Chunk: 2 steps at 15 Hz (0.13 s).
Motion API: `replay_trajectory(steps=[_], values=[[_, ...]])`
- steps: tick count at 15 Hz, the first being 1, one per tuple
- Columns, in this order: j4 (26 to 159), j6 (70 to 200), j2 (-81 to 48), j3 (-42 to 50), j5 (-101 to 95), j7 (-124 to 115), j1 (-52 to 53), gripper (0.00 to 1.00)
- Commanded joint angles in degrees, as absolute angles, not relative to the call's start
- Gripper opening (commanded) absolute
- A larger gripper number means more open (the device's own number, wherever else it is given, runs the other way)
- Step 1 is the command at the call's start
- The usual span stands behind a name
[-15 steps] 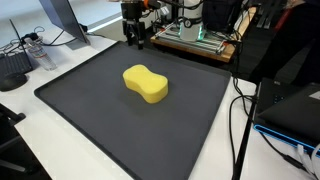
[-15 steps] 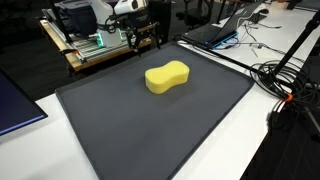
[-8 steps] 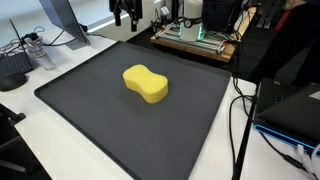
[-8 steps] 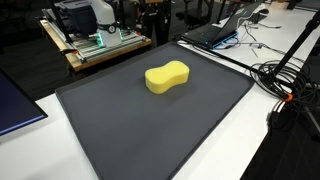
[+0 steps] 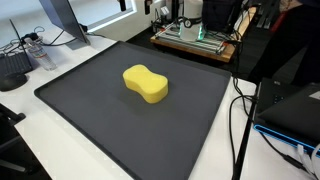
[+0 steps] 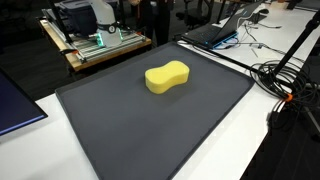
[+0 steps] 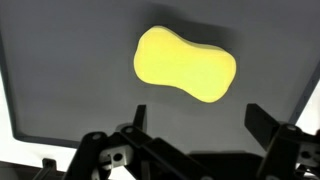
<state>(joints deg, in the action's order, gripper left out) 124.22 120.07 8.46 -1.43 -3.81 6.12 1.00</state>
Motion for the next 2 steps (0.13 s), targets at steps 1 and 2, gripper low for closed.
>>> replay_trajectory(steps=[1, 2], values=[[124.1, 120.0, 8.1, -1.3, -3.8, 6.3, 1.2, 1.0], [124.1, 120.0, 7.9, -1.3, -3.8, 6.4, 1.2, 1.0]])
